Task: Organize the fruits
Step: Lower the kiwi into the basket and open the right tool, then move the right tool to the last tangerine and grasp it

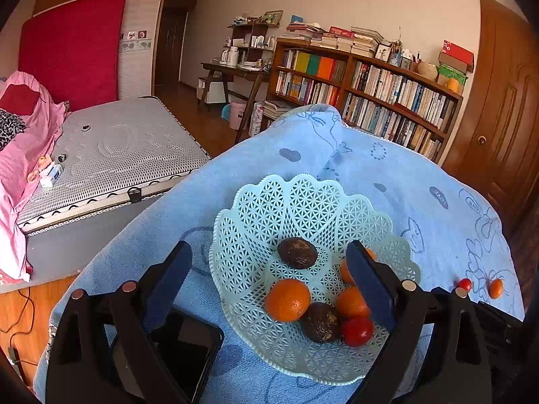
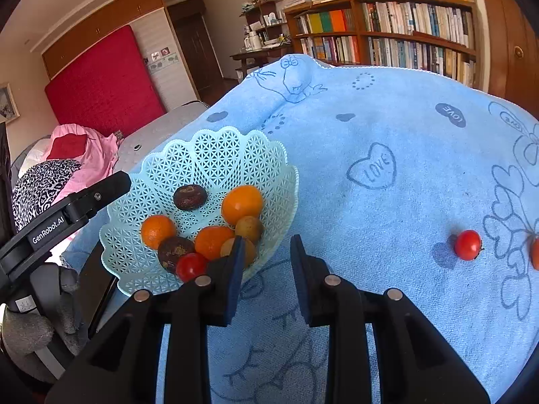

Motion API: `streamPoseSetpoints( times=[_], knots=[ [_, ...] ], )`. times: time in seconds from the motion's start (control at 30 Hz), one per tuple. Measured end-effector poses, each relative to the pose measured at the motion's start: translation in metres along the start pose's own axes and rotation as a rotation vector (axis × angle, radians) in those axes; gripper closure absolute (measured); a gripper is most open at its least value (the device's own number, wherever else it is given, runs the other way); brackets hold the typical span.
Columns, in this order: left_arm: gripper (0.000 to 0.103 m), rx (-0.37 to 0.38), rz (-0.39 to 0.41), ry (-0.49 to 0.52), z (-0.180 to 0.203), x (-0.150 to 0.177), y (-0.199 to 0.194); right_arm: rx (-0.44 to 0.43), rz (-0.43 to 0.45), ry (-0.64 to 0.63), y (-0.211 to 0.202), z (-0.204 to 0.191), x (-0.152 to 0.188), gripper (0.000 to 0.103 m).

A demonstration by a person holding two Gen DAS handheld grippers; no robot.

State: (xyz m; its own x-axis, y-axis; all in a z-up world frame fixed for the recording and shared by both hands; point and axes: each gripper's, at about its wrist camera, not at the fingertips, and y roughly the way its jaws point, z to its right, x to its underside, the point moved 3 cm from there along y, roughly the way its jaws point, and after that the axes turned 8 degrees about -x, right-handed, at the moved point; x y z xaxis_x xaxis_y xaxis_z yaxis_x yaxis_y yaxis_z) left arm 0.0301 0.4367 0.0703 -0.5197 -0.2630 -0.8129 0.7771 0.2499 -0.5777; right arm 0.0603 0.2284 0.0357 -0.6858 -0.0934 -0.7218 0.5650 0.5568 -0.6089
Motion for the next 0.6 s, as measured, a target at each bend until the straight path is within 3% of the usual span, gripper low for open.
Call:
streamPoseSetpoints(
  times=[0.3,0.43,0.6],
  knots=[
    [0.009,0.018,-0.009,0.024,0.015,0.004,-0.002,0.030,-0.002,0.046,-0.007,0.022,0.009,0.075],
    [0.008,0.025,-0.012,0.037,0.021,0.005,-0.003,0.050,0.003,0.075,-0.013,0.036,0.013,0.064],
    [0.007,0.033,-0.014,0.049,0.027,0.005,-0.004,0.083,0.007,0.102,-0.021,0.055,0.017,0.063]
  ],
)
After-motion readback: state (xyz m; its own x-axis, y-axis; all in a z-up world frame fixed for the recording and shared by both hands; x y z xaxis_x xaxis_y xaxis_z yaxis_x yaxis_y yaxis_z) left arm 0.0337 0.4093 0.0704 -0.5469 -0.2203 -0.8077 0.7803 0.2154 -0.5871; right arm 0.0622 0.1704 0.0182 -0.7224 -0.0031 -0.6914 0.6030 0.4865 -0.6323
